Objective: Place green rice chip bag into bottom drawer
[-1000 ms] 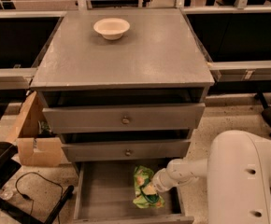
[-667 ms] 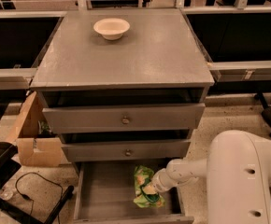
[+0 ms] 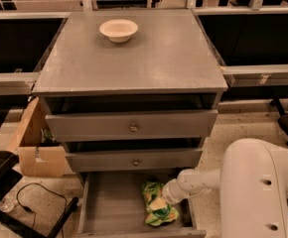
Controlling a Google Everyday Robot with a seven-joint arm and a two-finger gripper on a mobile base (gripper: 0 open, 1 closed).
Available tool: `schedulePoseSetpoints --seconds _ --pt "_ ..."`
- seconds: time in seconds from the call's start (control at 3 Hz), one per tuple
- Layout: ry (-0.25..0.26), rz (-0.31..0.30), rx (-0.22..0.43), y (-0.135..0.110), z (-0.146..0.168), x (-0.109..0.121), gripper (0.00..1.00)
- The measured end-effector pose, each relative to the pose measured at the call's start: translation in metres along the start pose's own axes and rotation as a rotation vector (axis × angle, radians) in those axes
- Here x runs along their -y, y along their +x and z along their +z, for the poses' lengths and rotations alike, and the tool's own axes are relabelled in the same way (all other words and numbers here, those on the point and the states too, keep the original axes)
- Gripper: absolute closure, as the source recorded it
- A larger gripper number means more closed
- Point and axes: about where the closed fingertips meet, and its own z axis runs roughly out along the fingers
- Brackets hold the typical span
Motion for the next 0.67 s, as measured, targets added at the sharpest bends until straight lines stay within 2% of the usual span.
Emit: schedulePoseSetpoints --seconds 0.67 --pt "0.005 -0.012 0.015 -0.0001 -0.0083 -0.0075 0.0"
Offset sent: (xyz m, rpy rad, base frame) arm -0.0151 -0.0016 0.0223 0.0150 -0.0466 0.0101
